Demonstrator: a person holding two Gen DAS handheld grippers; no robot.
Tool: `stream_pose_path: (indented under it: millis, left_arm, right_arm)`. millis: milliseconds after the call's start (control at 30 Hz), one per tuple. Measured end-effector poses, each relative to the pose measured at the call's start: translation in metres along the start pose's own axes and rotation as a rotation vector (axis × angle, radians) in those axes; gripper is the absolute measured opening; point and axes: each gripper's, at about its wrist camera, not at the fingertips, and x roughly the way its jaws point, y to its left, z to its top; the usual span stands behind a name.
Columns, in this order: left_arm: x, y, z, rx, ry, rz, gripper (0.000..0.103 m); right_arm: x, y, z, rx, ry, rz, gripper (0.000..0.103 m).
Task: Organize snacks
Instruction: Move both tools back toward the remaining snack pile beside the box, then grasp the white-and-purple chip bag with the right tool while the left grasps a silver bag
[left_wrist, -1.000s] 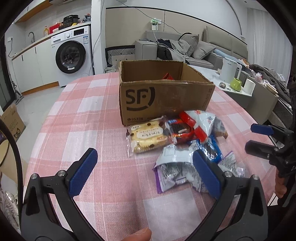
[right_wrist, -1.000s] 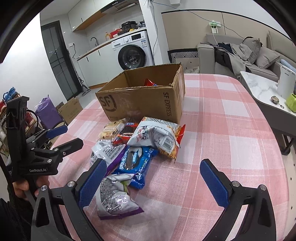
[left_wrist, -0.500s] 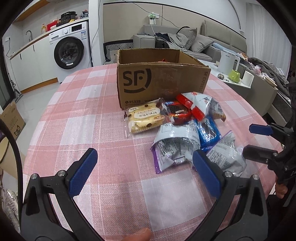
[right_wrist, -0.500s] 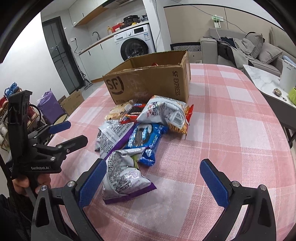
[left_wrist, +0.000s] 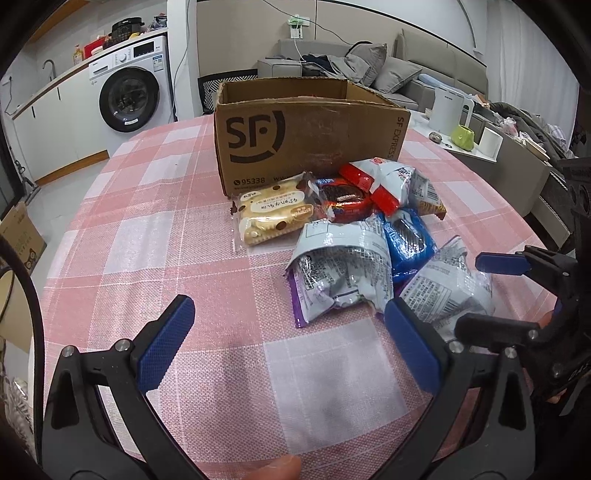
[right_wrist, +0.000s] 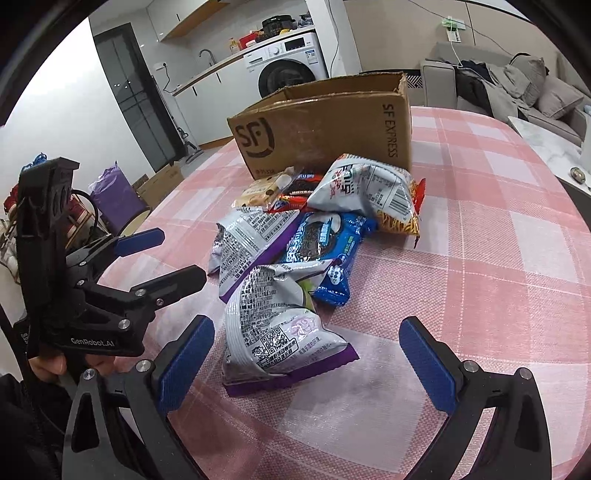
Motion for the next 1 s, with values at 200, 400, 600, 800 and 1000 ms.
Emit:
stream_pose_path:
  millis: [200,400,600,800,1000]
  left_arm:
    - [0.004,-0.002,-0.003,0.005,0.010,-0.003,0.102]
    - [0.008,-0.002,-0.003,0.008,0.020,-0.008,0.102]
    - [0.009,-0.003,-0.004,0.016,0.021,-0.008,0.102]
    - [0.010,-0.001,-0.004,0.006,0.020,-0.013,0.102]
    - [0.011,0.002,-0.003,-0.016,0.025,-0.041,0.102]
  right_arm:
    - [0.008,0.002,-0.002,-0.004,0.017,0.013,0.083]
    - [0.008,0.007,-0.004,-0.026,0.019,0.047,0.069]
    - [0.003,0.011,-0.004,-0.037,0.003,0.081,0.056]
    - [-0.013,0.010,-0.003,-0.041,-0.067,0.095,0.053]
    - [-0.021,0.007,-0.002,-0.037,-0.116,0.088,0.052]
